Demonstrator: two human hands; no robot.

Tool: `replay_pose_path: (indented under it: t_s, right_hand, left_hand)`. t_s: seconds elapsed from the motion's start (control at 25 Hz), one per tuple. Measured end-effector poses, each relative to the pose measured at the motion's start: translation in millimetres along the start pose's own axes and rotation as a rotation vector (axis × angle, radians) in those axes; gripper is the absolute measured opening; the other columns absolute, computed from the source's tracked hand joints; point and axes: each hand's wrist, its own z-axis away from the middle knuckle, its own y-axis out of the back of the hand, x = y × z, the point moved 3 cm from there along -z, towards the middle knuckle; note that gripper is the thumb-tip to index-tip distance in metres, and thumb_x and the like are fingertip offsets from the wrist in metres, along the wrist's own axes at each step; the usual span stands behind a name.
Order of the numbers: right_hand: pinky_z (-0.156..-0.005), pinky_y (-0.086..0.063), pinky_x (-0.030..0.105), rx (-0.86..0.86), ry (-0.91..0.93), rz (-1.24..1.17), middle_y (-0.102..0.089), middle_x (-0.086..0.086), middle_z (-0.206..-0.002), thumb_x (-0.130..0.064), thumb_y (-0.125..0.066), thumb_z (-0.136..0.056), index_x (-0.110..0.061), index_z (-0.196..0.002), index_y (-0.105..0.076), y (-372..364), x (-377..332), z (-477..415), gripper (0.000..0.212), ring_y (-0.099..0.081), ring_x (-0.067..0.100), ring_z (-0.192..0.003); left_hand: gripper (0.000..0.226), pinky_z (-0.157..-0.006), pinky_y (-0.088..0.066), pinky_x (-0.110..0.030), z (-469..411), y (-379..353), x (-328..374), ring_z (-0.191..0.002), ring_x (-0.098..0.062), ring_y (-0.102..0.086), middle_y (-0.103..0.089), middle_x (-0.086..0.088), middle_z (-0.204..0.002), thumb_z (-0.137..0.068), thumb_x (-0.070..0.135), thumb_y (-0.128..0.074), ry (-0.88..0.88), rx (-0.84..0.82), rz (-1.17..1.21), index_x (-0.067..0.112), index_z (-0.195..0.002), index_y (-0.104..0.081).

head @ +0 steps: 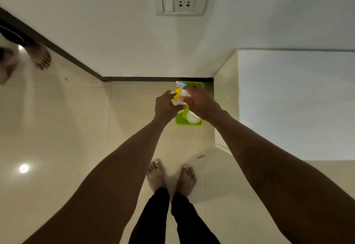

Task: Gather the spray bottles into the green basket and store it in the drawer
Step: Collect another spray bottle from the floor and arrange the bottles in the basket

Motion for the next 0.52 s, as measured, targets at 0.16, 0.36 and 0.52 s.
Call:
replay_pose_path:
  t_s: [0.16, 0.36, 0.52]
  right_hand:
    - [-0.075, -0.034, 0.027, -0.017, 0.008, 0.009, -0.060, 0.015, -0.102, -0.028, -0.065, -0.091, -0.009, -0.124, -0.062, -1, 20, -28, 0.038, -0.057, 0.030, -0.097]
    - [-0.075, -0.029, 0.023, -0.060, 0.005, 0.083, -0.065, 0.016, -0.105, -0.030, -0.069, -0.088, -0.010, -0.124, -0.065, -19, 46, -49, 0.041, -0.058, 0.030, -0.099]
    - [-0.073, -0.028, 0.023, -0.087, -0.011, 0.137, -0.069, 0.015, -0.109, -0.029, -0.072, -0.086, -0.009, -0.115, -0.069, -39, 62, -62, 0.035, -0.062, 0.031, -0.101]
  left_hand:
    - [0.060, -0.100, -0.047, -0.034, -32, -18, -5, -0.117, -0.025, -0.062, -0.070, -0.005, -0.121, -0.068, 0.048, -0.085, 0.042, -0.001, -0.003, 0.022, -0.120, -0.069]
    - [0.059, -0.099, -0.044, -0.028, -56, -36, -25, -0.116, -0.024, -0.063, -0.070, -0.006, -0.122, -0.070, 0.029, -0.084, 0.091, 0.031, 0.026, 0.022, -0.126, -0.067]
    - [0.050, -0.099, -0.044, -0.030, -67, -52, -37, -0.110, -0.023, -0.066, -0.071, -0.006, -0.118, -0.073, 0.027, -0.082, 0.071, 0.026, 0.005, 0.020, -0.121, -0.070]
